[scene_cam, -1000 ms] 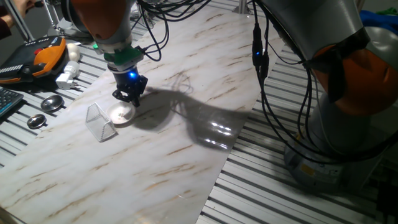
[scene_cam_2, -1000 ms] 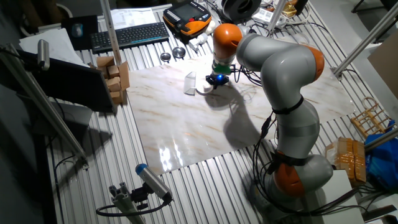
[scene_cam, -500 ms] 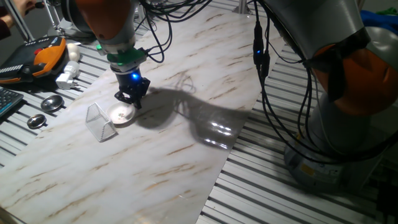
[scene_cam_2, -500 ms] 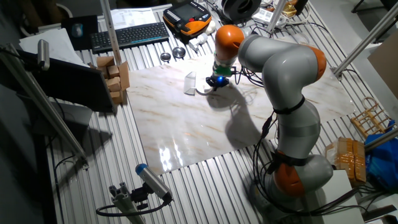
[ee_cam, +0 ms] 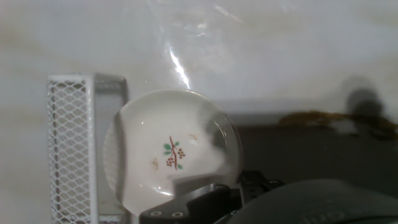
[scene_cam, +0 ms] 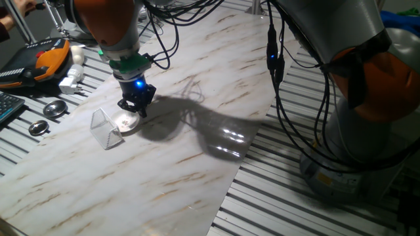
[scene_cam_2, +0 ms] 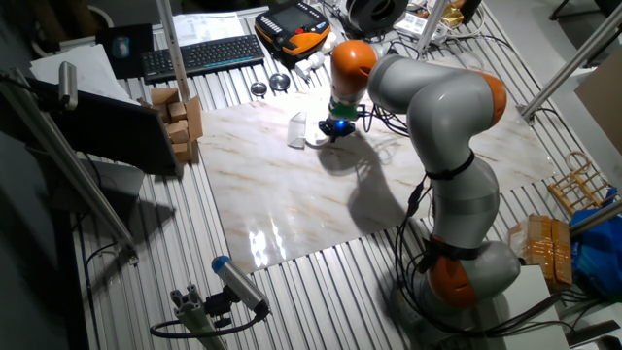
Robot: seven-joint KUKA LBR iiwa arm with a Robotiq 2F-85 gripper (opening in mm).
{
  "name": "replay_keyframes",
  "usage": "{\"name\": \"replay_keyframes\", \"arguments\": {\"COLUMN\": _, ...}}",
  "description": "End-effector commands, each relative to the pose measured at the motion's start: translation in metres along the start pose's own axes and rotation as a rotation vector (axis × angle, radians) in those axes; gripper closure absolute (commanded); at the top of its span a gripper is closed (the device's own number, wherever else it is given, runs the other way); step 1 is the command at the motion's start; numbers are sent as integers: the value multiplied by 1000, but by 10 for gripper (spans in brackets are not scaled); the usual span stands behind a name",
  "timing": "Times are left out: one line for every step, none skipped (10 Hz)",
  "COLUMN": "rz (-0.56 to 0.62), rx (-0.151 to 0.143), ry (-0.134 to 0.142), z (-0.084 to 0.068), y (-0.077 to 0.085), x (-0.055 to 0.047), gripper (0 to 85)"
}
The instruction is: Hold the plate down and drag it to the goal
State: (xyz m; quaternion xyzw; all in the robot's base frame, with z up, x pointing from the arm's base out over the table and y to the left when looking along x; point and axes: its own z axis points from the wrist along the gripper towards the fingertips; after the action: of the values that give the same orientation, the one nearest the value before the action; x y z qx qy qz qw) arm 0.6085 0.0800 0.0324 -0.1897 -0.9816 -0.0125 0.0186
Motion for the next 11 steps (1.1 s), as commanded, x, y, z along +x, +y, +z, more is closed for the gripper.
{"name": "replay_keyframes", "arguments": {"rz": 5, "rx": -5, "ry": 1, "z": 1, "y": 1, "x": 0, "gripper": 850}}
{"name": "replay_keyframes", "arguments": {"rz": 7, "rx": -4, "ry": 0, "z": 1, "y": 2, "x": 0, "gripper": 850}}
{"name": "replay_keyframes", "arguments": {"rz": 8, "rx": -1, "ry": 0, "z": -1, "y": 4, "x": 1, "gripper": 850}}
{"name": "replay_keyframes", "arguments": {"rz": 13, "rx": 1, "ry": 0, "z": -2, "y": 7, "x": 1, "gripper": 850}}
{"name": "replay_keyframes", "arguments": {"rz": 14, "rx": 3, "ry": 0, "z": -2, "y": 9, "x": 1, "gripper": 850}}
{"name": "replay_keyframes", "arguments": {"rz": 17, "rx": 1, "ry": 1, "z": -2, "y": 10, "x": 1, "gripper": 850}}
{"name": "replay_keyframes", "arguments": {"rz": 17, "rx": 2, "ry": -1, "z": -1, "y": 11, "x": 1, "gripper": 850}}
{"name": "replay_keyframes", "arguments": {"rz": 17, "rx": 2, "ry": -1, "z": -1, "y": 13, "x": 1, "gripper": 850}}
{"name": "replay_keyframes", "arguments": {"rz": 19, "rx": 2, "ry": -1, "z": -1, "y": 15, "x": 1, "gripper": 850}}
{"name": "replay_keyframes", "arguments": {"rz": 21, "rx": 2, "ry": -1, "z": -2, "y": 17, "x": 1, "gripper": 850}}
{"name": "replay_keyframes", "arguments": {"rz": 24, "rx": 2, "ry": -1, "z": -2, "y": 19, "x": 1, "gripper": 850}}
